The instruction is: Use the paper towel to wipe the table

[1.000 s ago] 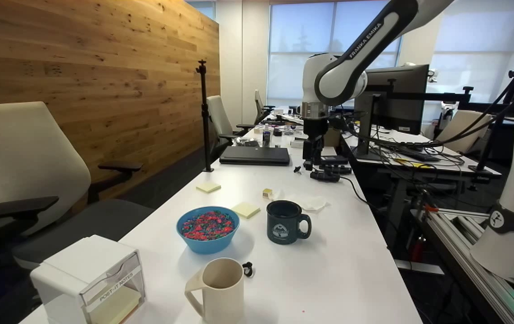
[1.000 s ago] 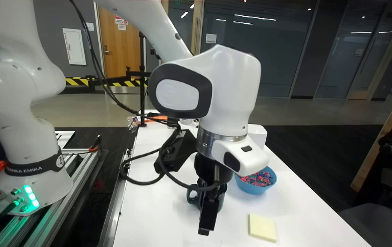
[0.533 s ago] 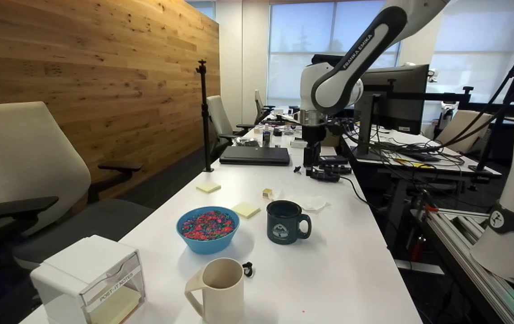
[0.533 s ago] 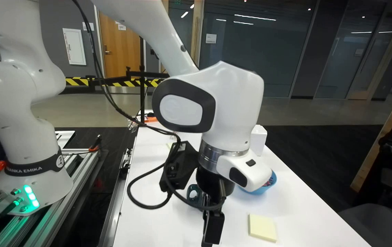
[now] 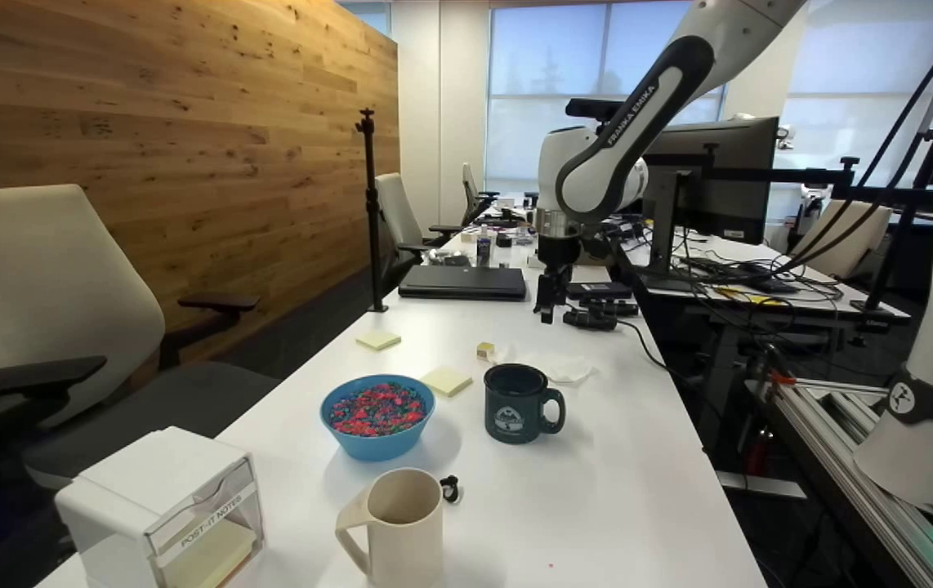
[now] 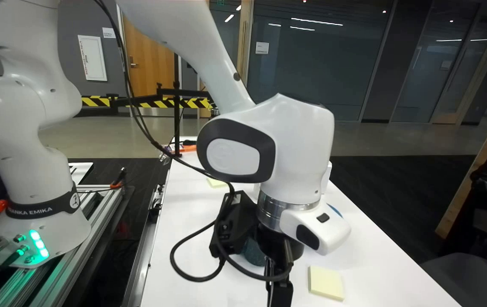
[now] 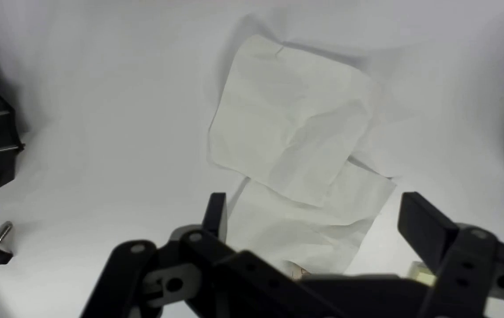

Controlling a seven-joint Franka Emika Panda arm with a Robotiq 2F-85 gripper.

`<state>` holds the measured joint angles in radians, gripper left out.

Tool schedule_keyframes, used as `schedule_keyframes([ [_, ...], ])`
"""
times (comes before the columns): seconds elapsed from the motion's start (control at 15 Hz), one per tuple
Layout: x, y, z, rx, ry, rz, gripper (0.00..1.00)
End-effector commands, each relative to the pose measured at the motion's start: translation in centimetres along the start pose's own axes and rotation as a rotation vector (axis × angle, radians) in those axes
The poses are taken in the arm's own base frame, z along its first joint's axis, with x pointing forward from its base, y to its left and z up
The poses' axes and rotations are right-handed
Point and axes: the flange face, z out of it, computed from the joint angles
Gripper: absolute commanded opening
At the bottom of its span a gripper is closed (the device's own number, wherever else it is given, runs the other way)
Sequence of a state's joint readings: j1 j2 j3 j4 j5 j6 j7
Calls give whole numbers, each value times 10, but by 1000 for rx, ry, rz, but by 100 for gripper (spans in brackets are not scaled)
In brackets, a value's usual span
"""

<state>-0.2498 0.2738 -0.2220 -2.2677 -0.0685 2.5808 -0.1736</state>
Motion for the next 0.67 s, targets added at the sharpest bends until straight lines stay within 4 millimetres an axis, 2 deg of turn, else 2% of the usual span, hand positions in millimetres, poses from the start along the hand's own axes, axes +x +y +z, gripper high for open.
schedule_keyframes([
  [0.0, 8, 1, 8, 9, 19, 60, 100],
  [0.47, 4, 3, 26, 15, -15, 127, 100],
  [0.6, 4, 3, 22, -7, -27, 121, 100],
])
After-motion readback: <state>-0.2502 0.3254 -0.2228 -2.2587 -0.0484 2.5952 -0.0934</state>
